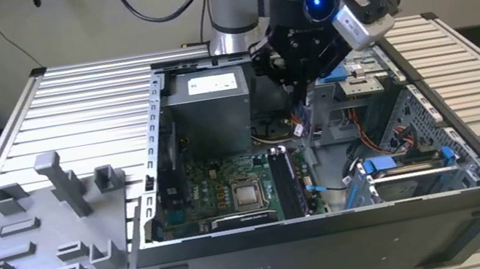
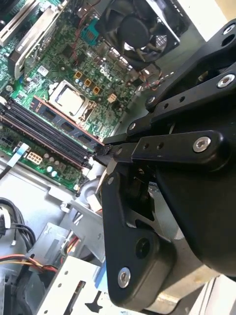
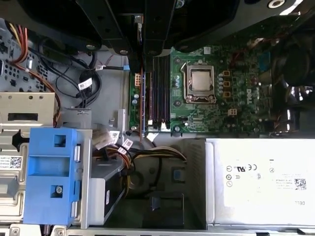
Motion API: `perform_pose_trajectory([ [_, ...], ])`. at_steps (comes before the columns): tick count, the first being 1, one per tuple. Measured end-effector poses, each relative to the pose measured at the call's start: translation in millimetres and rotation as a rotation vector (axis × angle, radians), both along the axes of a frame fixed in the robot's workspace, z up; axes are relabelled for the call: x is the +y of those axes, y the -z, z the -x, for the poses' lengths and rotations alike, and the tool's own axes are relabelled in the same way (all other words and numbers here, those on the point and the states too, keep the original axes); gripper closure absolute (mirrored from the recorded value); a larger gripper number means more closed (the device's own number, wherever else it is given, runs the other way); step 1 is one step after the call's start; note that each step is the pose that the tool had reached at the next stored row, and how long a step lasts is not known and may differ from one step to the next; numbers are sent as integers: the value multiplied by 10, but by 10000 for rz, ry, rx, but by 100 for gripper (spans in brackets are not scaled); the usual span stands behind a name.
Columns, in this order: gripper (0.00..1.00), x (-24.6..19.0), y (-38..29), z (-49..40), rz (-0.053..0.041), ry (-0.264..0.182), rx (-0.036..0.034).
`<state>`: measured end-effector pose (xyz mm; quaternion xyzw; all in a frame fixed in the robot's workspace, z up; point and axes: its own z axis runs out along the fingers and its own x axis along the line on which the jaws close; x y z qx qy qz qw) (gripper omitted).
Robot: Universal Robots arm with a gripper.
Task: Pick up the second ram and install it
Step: 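Insert the second ram into the second slot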
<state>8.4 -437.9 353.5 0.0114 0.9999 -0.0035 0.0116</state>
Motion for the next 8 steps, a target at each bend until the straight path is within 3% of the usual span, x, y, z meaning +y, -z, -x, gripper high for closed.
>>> perform_pose_trajectory([
  [8,86,-66,147,60,0,-2,0],
])
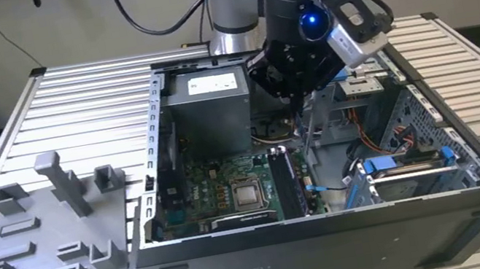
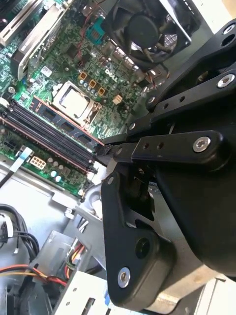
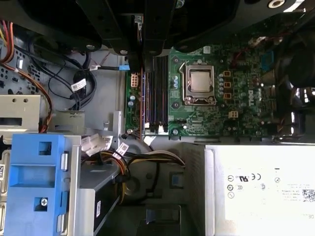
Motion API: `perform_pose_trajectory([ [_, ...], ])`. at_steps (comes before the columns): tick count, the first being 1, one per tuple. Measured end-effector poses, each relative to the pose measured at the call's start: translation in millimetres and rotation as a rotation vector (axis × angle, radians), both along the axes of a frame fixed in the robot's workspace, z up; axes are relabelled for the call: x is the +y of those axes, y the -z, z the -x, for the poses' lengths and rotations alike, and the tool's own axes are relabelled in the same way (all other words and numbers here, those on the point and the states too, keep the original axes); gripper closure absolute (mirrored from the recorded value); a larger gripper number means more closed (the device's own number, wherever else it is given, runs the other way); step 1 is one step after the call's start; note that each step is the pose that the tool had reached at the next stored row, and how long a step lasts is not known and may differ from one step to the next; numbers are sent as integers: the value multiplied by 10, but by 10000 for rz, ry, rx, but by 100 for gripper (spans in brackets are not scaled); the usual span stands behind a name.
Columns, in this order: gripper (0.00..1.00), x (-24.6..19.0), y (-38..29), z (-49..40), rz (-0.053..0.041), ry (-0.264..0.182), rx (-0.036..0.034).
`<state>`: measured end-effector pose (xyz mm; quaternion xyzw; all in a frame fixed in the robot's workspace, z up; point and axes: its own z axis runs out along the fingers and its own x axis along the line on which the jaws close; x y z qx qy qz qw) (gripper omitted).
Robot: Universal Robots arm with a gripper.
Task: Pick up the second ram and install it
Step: 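Insert the second ram into the second slot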
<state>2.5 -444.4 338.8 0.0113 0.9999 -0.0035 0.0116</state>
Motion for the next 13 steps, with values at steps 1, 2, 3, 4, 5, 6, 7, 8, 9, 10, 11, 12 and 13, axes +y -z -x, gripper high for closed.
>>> perform_pose_trajectory([
  [1,86,-14,17,11,1,0,1],
  [2,86,-31,35,22,0,0,4],
  [3,86,-49,53,28,0,-1,10],
  [4,86,-70,72,29,1,-2,23],
  [5,86,-96,89,30,1,-2,45],
  [6,86,-114,108,32,0,-4,51],
  [7,86,-127,127,39,-1,-1,51],
  [8,86,-136,145,44,-2,-2,52],
  [9,86,-145,164,49,-1,-4,52],
  [10,86,-152,181,57,1,-4,53],
  [11,86,-161,200,64,0,-3,53],
  [12,86,-174,217,67,2,-5,53],
  [13,86,-186,236,71,-1,-4,53],
])
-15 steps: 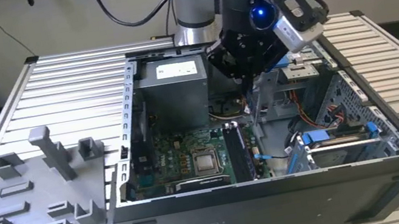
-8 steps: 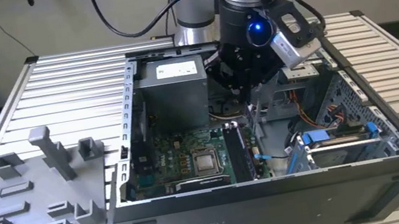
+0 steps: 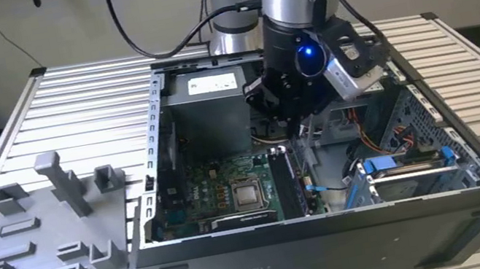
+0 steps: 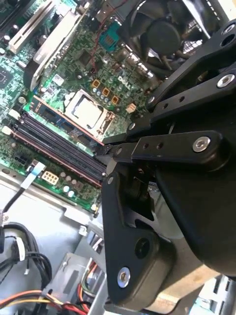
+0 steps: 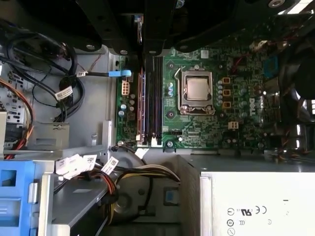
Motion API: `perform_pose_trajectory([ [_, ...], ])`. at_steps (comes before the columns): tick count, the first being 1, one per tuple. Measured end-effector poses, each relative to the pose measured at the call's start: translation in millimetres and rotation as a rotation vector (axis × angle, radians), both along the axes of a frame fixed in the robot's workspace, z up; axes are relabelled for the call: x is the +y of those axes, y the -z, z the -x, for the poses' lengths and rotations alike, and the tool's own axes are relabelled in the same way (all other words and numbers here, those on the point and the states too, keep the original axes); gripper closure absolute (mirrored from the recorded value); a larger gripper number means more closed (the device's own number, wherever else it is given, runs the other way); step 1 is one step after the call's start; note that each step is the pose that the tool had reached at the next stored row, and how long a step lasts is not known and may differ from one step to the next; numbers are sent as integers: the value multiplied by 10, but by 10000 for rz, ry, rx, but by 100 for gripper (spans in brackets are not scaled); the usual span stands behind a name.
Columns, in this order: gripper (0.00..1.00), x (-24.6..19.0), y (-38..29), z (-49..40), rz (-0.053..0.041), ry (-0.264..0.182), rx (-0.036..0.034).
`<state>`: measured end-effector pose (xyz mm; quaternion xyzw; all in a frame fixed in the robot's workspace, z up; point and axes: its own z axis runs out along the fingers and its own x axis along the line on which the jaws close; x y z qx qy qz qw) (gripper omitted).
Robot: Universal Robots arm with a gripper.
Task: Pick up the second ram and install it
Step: 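Insert the second ram into the second slot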
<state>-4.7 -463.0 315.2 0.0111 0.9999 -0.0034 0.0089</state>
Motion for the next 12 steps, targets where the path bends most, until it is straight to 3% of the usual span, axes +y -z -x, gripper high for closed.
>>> perform_pose_trajectory([
  [6,86,-56,109,21,0,2,1],
  [12,86,-69,217,40,0,0,1],
])
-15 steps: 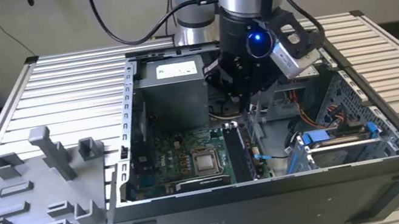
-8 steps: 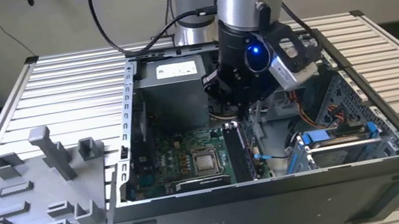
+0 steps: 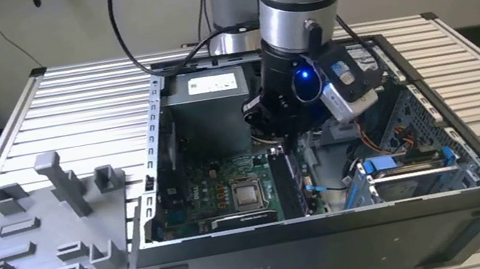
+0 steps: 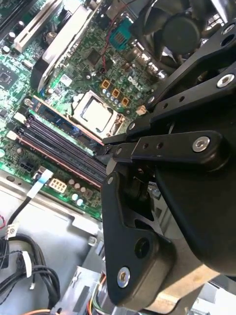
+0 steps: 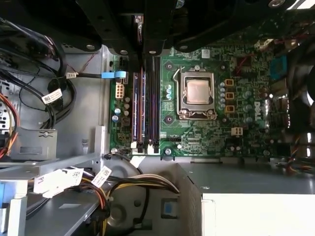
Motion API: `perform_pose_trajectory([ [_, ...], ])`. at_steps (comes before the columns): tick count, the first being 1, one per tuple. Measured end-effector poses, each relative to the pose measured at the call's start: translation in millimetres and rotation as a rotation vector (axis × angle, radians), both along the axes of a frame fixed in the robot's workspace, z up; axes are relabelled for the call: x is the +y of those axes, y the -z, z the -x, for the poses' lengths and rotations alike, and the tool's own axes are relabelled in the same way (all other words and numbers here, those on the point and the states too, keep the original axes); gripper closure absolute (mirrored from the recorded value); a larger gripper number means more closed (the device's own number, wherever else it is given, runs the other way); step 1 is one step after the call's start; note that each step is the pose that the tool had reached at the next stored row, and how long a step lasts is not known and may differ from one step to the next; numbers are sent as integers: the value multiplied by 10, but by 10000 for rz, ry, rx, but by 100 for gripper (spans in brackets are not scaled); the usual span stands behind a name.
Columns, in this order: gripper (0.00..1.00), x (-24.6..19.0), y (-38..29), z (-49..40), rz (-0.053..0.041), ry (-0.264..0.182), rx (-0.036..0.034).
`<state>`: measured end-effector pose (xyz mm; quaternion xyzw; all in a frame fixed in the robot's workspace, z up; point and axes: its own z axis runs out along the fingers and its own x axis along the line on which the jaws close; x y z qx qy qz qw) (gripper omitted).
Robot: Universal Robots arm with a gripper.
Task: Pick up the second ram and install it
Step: 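Insert the second ram into the second slot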
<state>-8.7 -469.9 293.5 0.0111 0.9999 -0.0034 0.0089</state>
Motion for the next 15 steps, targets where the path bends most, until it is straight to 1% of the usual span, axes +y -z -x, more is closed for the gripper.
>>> perform_pose_trajectory([
  [3,86,0,56,1,1,28,0],
  [11,86,0,202,26,1,550,0],
  [12,86,0,214,27,0,574,0],
  [15,86,0,213,28,3,575,3],
])
